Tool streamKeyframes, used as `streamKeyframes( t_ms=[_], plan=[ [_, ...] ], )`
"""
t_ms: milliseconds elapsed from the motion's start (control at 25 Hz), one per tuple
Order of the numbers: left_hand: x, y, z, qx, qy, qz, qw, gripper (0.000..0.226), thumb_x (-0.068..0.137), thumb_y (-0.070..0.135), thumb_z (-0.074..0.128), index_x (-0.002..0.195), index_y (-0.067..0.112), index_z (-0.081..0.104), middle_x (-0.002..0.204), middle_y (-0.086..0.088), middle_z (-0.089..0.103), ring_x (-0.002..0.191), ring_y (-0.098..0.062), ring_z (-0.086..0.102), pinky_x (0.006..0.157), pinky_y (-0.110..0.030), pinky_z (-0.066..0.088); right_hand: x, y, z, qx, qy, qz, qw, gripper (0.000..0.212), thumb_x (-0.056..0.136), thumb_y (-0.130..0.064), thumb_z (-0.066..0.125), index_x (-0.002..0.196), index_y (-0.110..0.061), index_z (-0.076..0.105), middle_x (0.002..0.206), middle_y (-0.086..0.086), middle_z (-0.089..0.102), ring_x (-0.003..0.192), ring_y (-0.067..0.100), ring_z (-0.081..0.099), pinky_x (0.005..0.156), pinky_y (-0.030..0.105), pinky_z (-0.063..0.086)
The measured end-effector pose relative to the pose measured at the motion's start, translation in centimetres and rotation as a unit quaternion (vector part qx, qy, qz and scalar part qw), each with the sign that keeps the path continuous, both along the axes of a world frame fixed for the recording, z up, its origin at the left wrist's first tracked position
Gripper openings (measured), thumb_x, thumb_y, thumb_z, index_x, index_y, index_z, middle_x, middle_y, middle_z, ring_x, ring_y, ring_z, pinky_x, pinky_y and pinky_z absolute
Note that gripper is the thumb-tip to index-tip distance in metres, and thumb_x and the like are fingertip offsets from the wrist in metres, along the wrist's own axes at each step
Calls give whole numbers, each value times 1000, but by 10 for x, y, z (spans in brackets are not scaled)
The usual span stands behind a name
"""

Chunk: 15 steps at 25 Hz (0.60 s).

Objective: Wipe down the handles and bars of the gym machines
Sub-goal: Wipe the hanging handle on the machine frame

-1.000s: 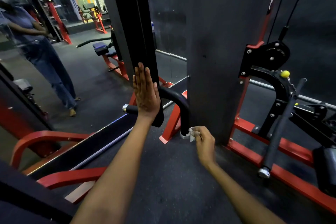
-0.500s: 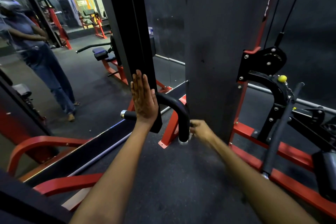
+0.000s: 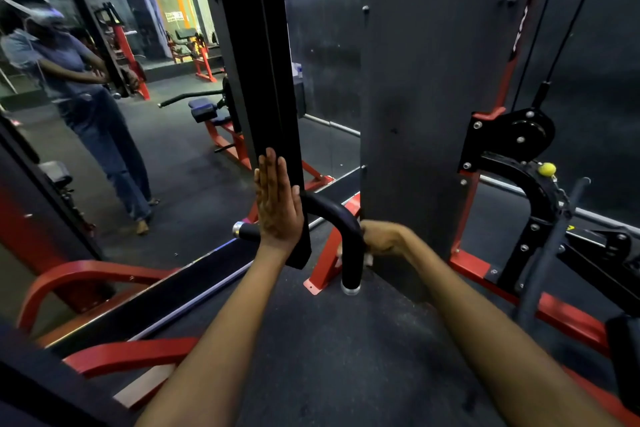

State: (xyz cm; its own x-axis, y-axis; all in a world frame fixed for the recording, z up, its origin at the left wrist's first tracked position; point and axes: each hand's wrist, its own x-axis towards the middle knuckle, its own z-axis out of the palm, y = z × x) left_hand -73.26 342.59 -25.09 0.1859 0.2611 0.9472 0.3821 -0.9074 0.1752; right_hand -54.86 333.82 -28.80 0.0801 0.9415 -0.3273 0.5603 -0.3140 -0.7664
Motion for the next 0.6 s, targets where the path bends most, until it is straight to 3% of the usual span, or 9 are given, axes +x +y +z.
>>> streamKeyframes(
  t_ms=[40, 120, 240, 320, 400, 520, 600],
  plan=[
    [0, 0, 0, 2, -4, 1, 1000, 75, 96, 9, 35, 152, 26, -12, 159, 12, -17, 148, -9, -8, 121, -31, -1, -1, 1, 25, 50, 24, -15, 998, 23, 86, 11, 49, 99, 6, 66, 75, 8, 66, 65, 15, 63, 54, 19, 45],
    [0, 1, 1, 1, -5, -6, 1000, 72, 98, 12, 34, 153, 26, -11, 159, 13, -17, 148, -9, -8, 121, -31, 0, -20, -4, 84, 239, 28, -67, 968, 23, 87, 9, 54, 104, 2, 68, 83, 5, 68, 71, 6, 60, 67, 17, 47],
    [-1, 3, 0, 2, 7, -19, 1000, 64, 102, 20, 29, 152, 27, -11, 159, 14, -17, 147, -8, -9, 121, -31, -1, -66, -15, 111, 432, -118, -15, 894, 22, 80, 6, 63, 98, -3, 73, 96, 4, 66, 88, 12, 60, 80, 20, 46],
    [-2, 4, -1, 2, 8, -20, 1000, 67, 101, 18, 31, 152, 27, -11, 159, 13, -17, 147, -9, -9, 121, -31, -1, -74, -39, 75, 487, -227, 2, 844, 19, 81, 1, 66, 98, -4, 73, 103, 7, 65, 97, 15, 61, 89, 22, 47],
    [-1, 4, -1, -2, 7, -20, 1000, 65, 102, 19, 28, 152, 26, -11, 159, 13, -17, 148, -9, -8, 121, -32, 0, -64, -76, 37, 523, -257, -27, 812, 15, 86, -3, 62, 98, -2, 71, 106, 9, 63, 102, 15, 58, 93, 24, 46],
    [0, 4, -3, -9, 9, -23, 1000, 62, 103, 21, 25, 152, 27, -12, 159, 13, -18, 147, -9, -9, 121, -32, -1, -55, -92, 18, 521, -229, -119, 814, 17, 85, -1, 55, 93, -2, 70, 103, 8, 61, 97, 20, 61, 89, 25, 47],
    [0, 6, -3, -15, 10, -27, 999, 61, 103, 23, 24, 152, 28, -12, 159, 14, -18, 147, -8, -9, 121, -32, -1, -64, -58, 46, 504, -219, -147, 823, 21, 81, 5, 60, 99, 1, 69, 110, 11, 62, 99, 23, 62, 91, 25, 48]
  ],
)
